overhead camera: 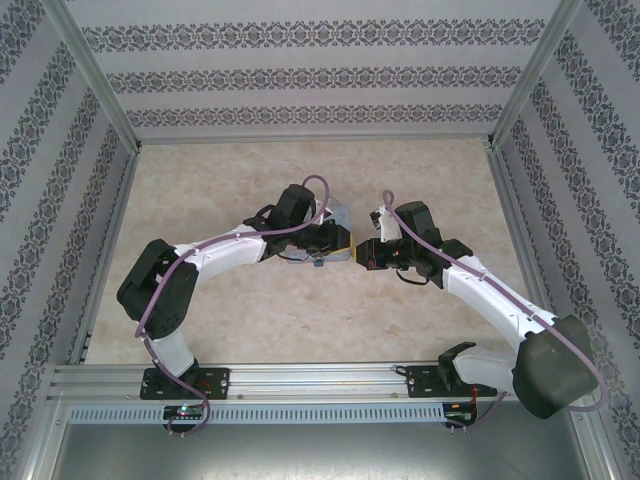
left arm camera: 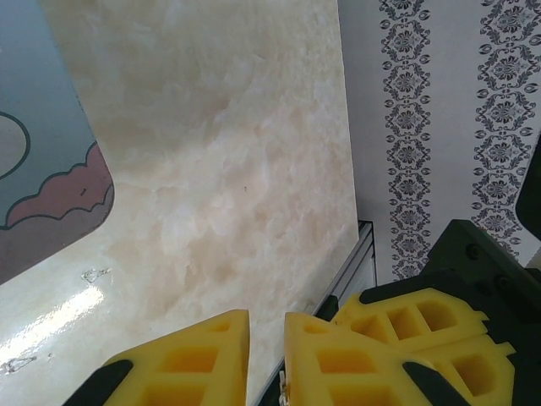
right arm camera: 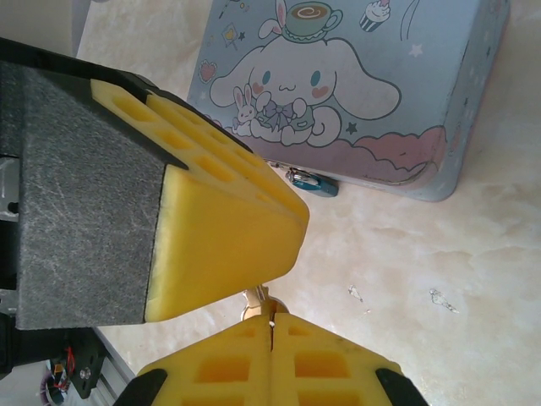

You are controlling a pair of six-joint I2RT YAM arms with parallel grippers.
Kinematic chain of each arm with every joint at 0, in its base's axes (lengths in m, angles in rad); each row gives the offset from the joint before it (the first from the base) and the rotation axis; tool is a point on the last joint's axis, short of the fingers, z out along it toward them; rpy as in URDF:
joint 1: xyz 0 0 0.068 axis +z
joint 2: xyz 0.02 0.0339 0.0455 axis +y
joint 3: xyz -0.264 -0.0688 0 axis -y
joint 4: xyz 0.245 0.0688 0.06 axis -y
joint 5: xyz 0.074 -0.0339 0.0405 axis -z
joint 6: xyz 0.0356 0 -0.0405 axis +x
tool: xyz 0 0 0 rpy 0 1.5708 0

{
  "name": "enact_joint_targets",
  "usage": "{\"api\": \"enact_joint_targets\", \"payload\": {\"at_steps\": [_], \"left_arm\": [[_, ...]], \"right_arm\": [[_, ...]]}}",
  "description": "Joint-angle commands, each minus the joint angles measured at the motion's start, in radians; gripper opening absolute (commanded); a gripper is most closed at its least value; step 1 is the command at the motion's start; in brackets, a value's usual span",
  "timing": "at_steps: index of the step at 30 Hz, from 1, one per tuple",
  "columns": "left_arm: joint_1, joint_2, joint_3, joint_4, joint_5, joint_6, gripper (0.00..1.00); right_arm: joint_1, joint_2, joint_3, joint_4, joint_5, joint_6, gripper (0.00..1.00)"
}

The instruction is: Unlock the padlock with the key

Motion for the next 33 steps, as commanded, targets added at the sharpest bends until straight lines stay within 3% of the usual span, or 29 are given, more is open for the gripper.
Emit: {"api": "enact_joint_targets", "payload": {"at_steps": [1,5,8,9,11,13,16,21,26,29,33], "left_arm": [[-0.015,0.012,0.033,0.027,-0.012,0.005,0.13],[-0.020,0.014,0.039,0.029,0.000,0.007,0.00],[-0.020,0.009,0.041,0.026,-0.005,0.012,0.00],[-0.020,0.004,0.042,0.016,-0.019,0.021,0.00],[-0.012,-0.012,0.045,-0.014,-0.050,0.051,0.00],[0.006,-0.031,0.043,-0.017,-0.068,0.069,0.00],[0.042,-0.064,0.039,0.005,-0.073,0.096,0.00],[0.100,-0.094,0.023,0.111,-0.042,0.105,0.00],[0.151,-0.091,-0.020,0.289,-0.005,0.031,0.00],[0.170,-0.088,-0.042,0.391,0.016,-0.021,0.00],[0.179,-0.076,-0.024,0.383,0.034,-0.063,0.00]], "right_arm": [[-0.009,0.001,0.002,0.017,0.004,0.004,0.00],[-0.009,-0.001,0.002,0.019,0.006,0.008,0.00],[-0.011,-0.014,0.004,0.013,0.020,0.016,0.01],[-0.014,-0.020,0.004,0.009,0.024,0.019,0.08],[-0.035,-0.046,0.002,0.007,0.024,0.043,0.34],[-0.067,-0.072,0.002,0.005,0.020,0.075,0.51],[-0.129,-0.096,0.009,0.038,-0.013,0.141,0.62],[-0.167,-0.079,0.025,0.200,-0.045,0.273,0.64],[-0.168,0.005,-0.021,0.523,-0.067,0.465,0.62],[-0.151,0.060,-0.015,0.622,-0.074,0.502,0.60],[-0.126,0.097,0.002,0.693,-0.092,0.500,0.57]]}}
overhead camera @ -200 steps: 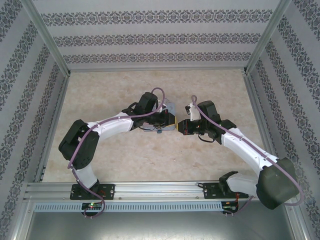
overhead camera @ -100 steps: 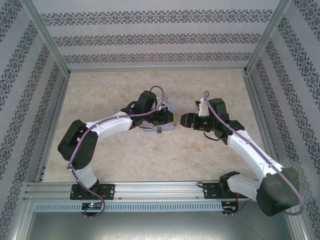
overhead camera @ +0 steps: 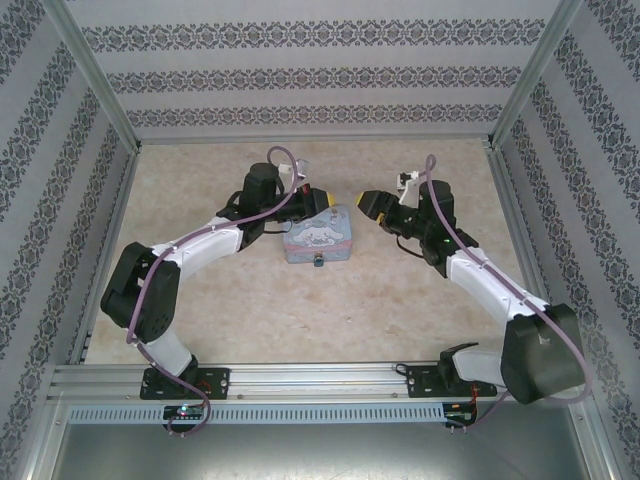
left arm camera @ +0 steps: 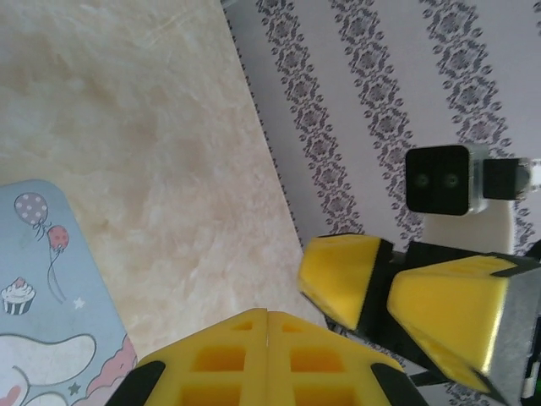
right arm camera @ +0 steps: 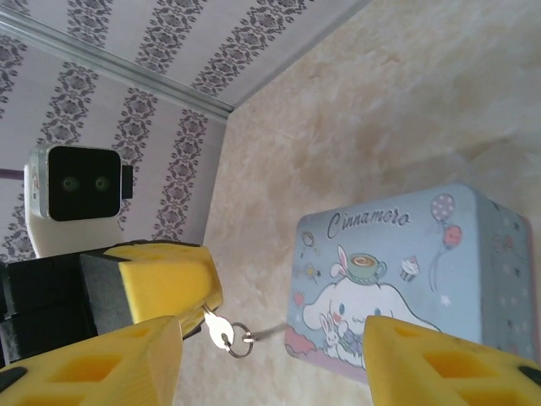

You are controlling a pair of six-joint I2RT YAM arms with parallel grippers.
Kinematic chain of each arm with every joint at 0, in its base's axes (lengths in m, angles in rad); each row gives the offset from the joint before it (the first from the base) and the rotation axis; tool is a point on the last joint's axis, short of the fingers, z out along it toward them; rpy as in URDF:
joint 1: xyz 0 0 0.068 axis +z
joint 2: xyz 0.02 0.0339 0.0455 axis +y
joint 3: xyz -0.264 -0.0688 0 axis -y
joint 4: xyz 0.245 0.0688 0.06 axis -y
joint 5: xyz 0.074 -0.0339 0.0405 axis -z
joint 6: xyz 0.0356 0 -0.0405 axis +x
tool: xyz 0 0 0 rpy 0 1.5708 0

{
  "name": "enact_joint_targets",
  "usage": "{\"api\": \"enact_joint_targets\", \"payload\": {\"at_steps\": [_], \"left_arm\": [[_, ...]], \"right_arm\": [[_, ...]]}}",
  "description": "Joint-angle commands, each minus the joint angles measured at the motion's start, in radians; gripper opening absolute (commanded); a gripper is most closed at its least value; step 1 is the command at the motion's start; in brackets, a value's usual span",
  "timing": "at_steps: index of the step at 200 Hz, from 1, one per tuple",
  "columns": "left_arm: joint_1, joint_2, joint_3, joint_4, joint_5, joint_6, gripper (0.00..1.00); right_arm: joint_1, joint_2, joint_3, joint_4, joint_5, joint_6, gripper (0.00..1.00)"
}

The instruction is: Unlock the padlock with the key

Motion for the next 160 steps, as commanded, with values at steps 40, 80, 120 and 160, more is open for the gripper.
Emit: {"api": "enact_joint_targets", "payload": {"at_steps": [40,80,120,160], "left_arm": [[0.010,0.031,-0.024,0.274,0.089,-0.233,0.00],[0.010,0.038,-0.043,0.330,0.083,-0.280,0.00],[0.011,0.038,-0.060,0.359,0.061,-0.303,0.00],[0.008,0.039,-0.072,0.372,0.046,-0.320,0.00]], "right_arm": [[0.024,0.054,0.005,0.242,-0.100,0.047,0.53],[0.030,0.091,-0.001,0.287,-0.116,0.070,0.51],[0.046,0.123,0.008,0.316,-0.124,0.087,0.48],[0.058,0.149,0.003,0.351,-0.126,0.106,0.45]]}}
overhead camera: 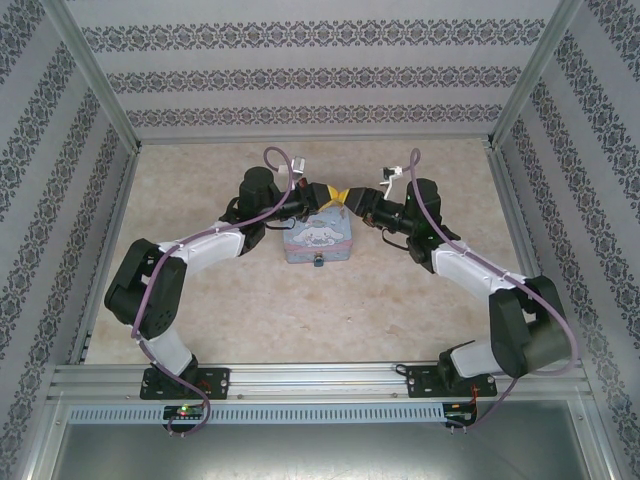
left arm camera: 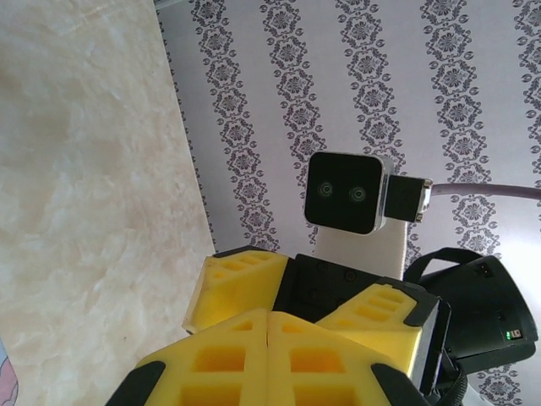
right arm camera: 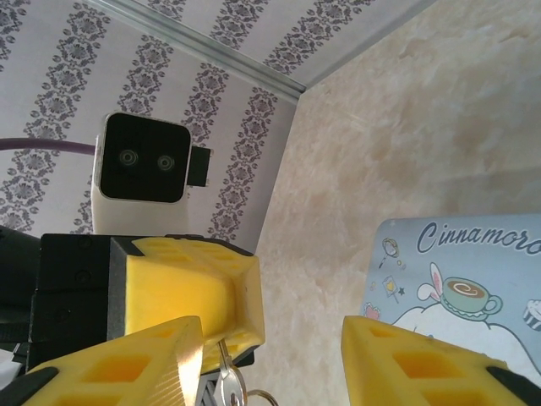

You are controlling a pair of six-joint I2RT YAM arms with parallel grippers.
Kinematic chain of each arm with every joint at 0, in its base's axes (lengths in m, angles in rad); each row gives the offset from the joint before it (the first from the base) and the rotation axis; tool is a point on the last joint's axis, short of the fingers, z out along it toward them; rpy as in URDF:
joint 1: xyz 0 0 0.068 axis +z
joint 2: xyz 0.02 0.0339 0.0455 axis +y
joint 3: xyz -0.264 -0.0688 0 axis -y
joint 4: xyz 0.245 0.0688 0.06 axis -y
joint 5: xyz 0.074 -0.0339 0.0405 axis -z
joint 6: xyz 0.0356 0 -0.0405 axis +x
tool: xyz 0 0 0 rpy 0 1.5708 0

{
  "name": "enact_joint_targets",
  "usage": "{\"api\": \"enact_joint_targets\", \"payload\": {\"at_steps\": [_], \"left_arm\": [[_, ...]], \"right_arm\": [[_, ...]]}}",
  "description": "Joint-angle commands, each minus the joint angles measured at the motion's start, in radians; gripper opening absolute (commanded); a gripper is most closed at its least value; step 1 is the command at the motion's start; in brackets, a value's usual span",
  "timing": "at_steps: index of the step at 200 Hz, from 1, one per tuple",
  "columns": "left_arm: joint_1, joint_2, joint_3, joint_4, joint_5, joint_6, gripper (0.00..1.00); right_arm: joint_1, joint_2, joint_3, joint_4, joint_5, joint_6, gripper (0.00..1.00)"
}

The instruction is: Unlock the padlock with the key

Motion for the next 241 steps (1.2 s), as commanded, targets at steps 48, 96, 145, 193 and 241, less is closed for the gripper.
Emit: {"api": "enact_joint_targets", "payload": {"at_steps": [48,96,145,193,241], "left_arm": [[0.004,0.012,-0.011,0.074,-0.021,-0.023,0.00],[0.004,0.010,-0.013,0.080,-0.031,-0.029,0.00],[0.004,0.020,-0.030,0.144,-0.046,-0.076,0.00],[0.004,0.023,-0.036,0.166,-0.052,-0.092,0.00],[0.005,0.023,-0.043,0.168,-0.055,-0.093,0.00]], "right_arm": [[0.021,0.032,0.000,0.107,-0.025,0.040,0.38],[0.028,0.036,-0.013,0.138,-0.034,0.061,0.38],[0.027,0.027,-0.041,0.167,-0.031,0.082,0.33],[0.033,0.043,-0.044,0.193,-0.031,0.098,0.32],[0.041,0.052,-0.041,0.202,-0.032,0.103,0.27]]}}
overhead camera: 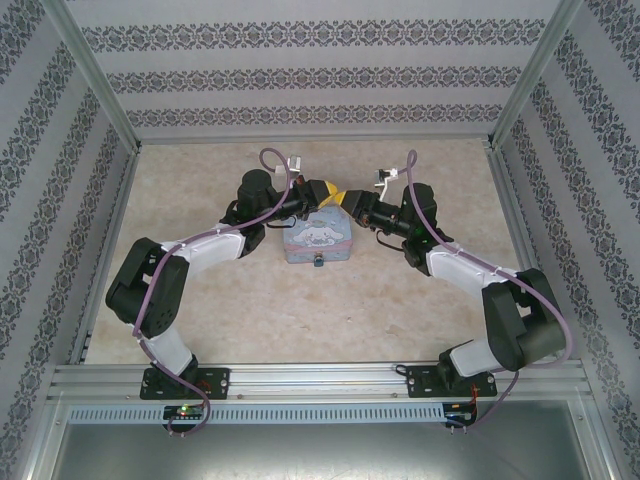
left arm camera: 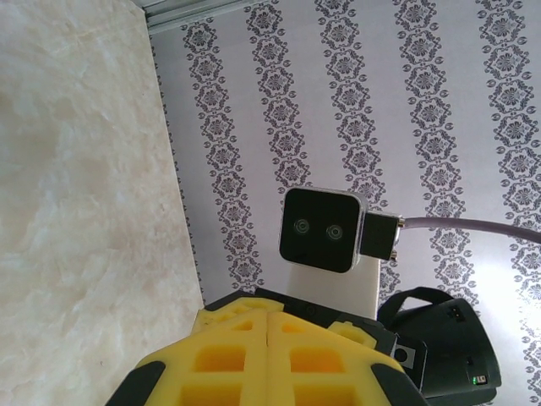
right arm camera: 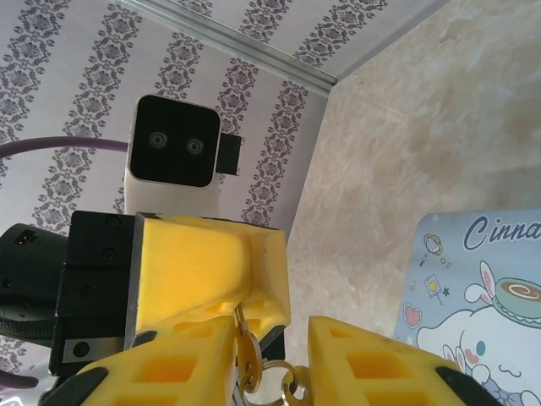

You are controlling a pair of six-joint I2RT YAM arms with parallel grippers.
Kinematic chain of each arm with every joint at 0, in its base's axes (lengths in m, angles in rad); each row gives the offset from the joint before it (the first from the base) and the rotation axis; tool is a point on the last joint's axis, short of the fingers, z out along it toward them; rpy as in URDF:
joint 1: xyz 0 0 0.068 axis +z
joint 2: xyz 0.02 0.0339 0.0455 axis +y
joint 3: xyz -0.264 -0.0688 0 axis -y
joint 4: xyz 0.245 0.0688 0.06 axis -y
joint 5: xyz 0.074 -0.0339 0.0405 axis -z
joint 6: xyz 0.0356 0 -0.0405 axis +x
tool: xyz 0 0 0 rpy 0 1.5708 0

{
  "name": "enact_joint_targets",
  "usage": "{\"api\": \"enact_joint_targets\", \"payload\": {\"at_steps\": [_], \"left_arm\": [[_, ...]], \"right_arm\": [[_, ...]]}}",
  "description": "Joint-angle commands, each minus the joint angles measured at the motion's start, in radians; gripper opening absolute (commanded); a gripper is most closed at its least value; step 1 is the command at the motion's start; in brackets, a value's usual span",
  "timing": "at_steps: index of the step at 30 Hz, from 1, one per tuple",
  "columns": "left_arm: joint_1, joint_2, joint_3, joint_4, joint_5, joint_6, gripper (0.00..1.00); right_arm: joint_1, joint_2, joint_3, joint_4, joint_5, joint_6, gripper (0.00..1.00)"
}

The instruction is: Unlock the padlock with the key

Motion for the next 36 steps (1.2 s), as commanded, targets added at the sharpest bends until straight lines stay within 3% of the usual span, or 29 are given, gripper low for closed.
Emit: {"api": "enact_joint_targets", "payload": {"at_steps": [1,8,18,23,36], "left_arm": [[0.004,0.013,-0.018,0.066,-0.006,-0.004,0.00],[0.003,0.012,-0.027,0.068,-0.008,-0.004,0.00],[0.004,0.012,-0.029,0.065,-0.012,-0.001,0.00],[0.004,0.012,-0.025,0.064,-0.017,-0.002,0.00],[0.004,0.010,-0.022,0.063,-0.022,-0.002,0.00]], "right_arm": [[0.015,0.015,-0.007,0.046,-0.014,0.006,0.27],[0.008,0.015,-0.002,0.046,-0.008,0.012,0.28],[0.003,0.027,-0.002,0.054,-0.017,0.020,0.19],[0.003,0.028,-0.012,0.065,-0.022,0.025,0.24],[0.006,0.028,-0.033,0.095,-0.028,0.036,0.22]]}}
